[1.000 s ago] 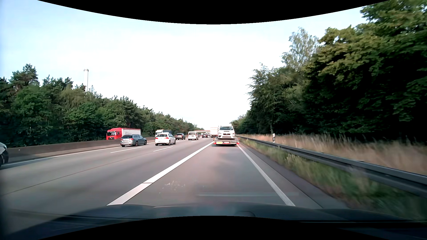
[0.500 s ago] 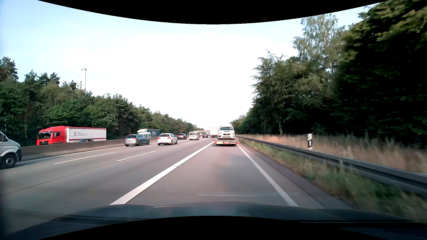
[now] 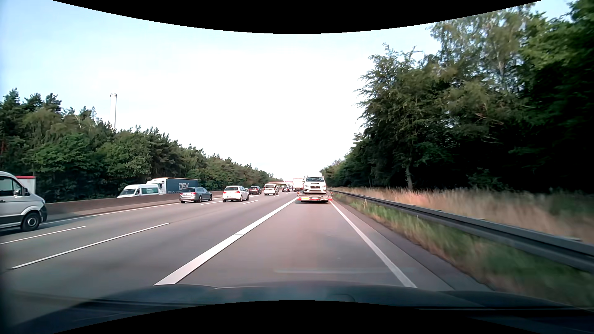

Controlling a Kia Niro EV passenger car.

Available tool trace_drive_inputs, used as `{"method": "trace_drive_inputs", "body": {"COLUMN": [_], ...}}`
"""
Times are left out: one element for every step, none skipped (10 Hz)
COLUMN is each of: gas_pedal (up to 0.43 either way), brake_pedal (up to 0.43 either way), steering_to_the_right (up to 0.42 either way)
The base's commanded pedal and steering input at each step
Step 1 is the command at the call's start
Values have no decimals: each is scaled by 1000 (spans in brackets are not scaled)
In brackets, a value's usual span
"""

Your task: Follow the waypoints while adhering to traffic rules and regulations

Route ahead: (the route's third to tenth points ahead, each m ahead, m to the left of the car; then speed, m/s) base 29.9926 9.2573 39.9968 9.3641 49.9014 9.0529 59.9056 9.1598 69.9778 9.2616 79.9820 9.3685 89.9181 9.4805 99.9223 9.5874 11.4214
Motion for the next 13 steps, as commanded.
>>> {"method": "trace_drive_inputs", "body": {"gas_pedal": [87,87,87,87,87,98,98,110,110,110,118,118,118], "brake_pedal": [0,0,0,0,0,0,0,0,0,0,0,0,0], "steering_to_the_right": [-5,-5,-5,-5,-4,-4,-4,-4,-4,-4,-4,-4,-4]}}
